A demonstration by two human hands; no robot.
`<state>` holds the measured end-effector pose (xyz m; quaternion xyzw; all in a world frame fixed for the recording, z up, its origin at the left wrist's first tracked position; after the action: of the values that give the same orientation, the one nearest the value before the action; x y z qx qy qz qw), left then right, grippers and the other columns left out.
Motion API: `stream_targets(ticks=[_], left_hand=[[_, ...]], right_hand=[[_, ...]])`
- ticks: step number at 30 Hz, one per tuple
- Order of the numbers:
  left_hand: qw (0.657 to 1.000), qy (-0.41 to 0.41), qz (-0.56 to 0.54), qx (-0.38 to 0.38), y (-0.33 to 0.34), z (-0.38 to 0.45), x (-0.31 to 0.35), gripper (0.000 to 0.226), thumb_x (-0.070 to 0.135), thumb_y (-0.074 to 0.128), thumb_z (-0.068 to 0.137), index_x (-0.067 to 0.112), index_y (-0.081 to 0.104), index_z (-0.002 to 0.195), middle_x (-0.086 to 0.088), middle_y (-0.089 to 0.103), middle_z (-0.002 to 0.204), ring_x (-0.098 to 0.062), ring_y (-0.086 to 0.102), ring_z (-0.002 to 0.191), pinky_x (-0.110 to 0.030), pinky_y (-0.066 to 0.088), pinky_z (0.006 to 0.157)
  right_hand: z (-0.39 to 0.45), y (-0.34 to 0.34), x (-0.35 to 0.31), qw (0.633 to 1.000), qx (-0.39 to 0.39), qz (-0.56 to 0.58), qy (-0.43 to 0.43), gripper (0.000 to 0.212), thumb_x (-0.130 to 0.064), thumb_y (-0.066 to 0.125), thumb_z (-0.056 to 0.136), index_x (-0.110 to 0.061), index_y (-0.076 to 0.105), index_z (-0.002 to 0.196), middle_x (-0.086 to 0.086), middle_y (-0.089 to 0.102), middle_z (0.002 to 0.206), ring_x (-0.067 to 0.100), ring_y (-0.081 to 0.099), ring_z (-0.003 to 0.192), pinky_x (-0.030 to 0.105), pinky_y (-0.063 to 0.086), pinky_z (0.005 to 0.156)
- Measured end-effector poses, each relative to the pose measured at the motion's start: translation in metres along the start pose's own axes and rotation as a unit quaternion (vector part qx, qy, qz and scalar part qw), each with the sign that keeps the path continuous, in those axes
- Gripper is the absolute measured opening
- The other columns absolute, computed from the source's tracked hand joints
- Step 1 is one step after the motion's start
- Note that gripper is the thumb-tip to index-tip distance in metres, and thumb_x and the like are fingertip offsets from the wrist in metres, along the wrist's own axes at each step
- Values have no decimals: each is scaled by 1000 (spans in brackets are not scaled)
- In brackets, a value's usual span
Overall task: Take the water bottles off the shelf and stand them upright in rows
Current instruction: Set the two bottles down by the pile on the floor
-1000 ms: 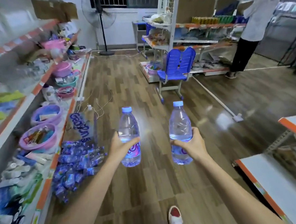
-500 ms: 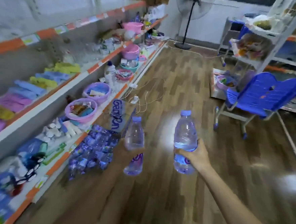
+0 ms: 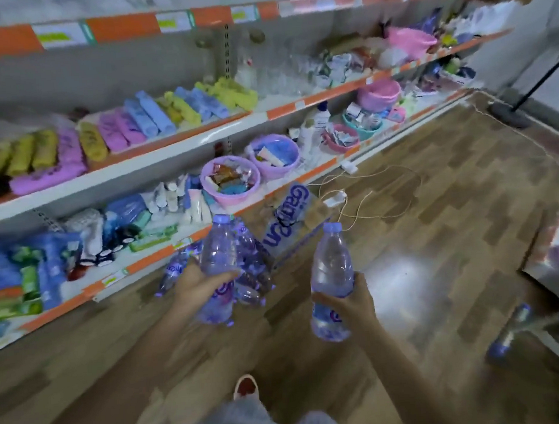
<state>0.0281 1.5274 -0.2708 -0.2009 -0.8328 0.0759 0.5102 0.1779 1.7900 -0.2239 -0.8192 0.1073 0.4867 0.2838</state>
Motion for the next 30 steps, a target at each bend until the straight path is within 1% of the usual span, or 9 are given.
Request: stream_targets(ticks=[3, 5, 8, 12, 16, 18, 21, 25, 30], left_hand=[[998, -33, -14, 43, -10, 4, -1, 51, 32, 85, 57, 8, 65, 98, -12, 70, 97, -19, 63, 88, -33, 47, 80], [994, -63, -37, 76, -16, 7, -10, 63, 39, 86, 50, 11, 59, 100, -15, 70, 101, -25, 65, 92, -41, 51, 85], [981, -119, -50, 143, -24, 6, -25, 46, 35, 83, 62, 12, 64, 97, -16, 69, 104, -30, 63, 103, -34, 47, 85], [951, -163, -100, 244, -25, -7, -33, 76, 49, 81, 48, 10, 61, 110, -11, 67, 109, -30, 61, 107, -37, 46, 90], [929, -178, -150, 288, -5, -5, -54, 92, 53, 84, 37, 15, 56, 116, -11, 65, 113, -28, 62, 106, -40, 50, 93], [918, -192, -174, 301, 10, -4, -73, 74, 55, 79, 30, 29, 64, 97, 6, 71, 91, -14, 68, 91, -28, 56, 79], [903, -228, -193, 310, 32, 3, -109, 78, 53, 71, 28, 17, 61, 96, 4, 67, 83, -16, 66, 80, -18, 46, 59], [887, -290, -204, 295, 72, 30, -194, 86, 56, 70, 27, 11, 54, 98, -1, 64, 88, -19, 61, 82, -24, 43, 62], [879, -358, -186, 253, 134, 80, -324, 77, 58, 74, 35, 21, 50, 98, -4, 63, 92, -26, 62, 87, -36, 51, 79]], right_hand=[[49, 16, -7, 996, -71, -48, 2, 86, -55, 89, 35, -8, 54, 99, 12, 63, 94, 28, 64, 89, 42, 55, 80], [78, 33, -20, 989, -131, -75, 2, 80, -53, 88, 43, -8, 53, 99, 8, 62, 91, 23, 64, 84, 24, 57, 69], [114, 68, -36, 965, -241, -103, -22, 53, -20, 82, 67, -21, 47, 107, -4, 60, 95, 3, 59, 75, 2, 47, 56], [150, 109, -45, 916, -354, -175, -67, 42, -14, 82, 62, -20, 58, 96, 3, 66, 85, -3, 66, 68, 16, 54, 59], [189, 148, -30, 886, -387, -245, -70, 51, -35, 84, 44, -22, 63, 89, 4, 73, 86, 15, 70, 77, 39, 58, 73], [199, 170, -13, 872, -405, -268, -64, 61, -41, 82, 41, -20, 62, 95, 3, 72, 88, 14, 70, 77, 43, 58, 75], [205, 197, 19, 865, -405, -294, -27, 69, -36, 83, 44, -16, 53, 102, 6, 69, 91, 18, 69, 75, 44, 57, 71], [222, 245, 93, 858, -410, -308, -28, 57, -17, 84, 55, -15, 52, 101, 4, 66, 90, 10, 64, 69, 15, 49, 57], [249, 296, 229, 838, -423, -344, 10, 44, -28, 83, 49, -24, 59, 87, -3, 70, 82, 20, 68, 77, 36, 53, 73]])
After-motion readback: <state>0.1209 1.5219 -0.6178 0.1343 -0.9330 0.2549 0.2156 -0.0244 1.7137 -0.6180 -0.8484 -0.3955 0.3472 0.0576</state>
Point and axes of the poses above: each hand's wrist, its own z-axis towards the middle knuckle, its own y-axis out of the palm, x = y × z, the point moved 6 cm from there along z, towards the middle knuckle
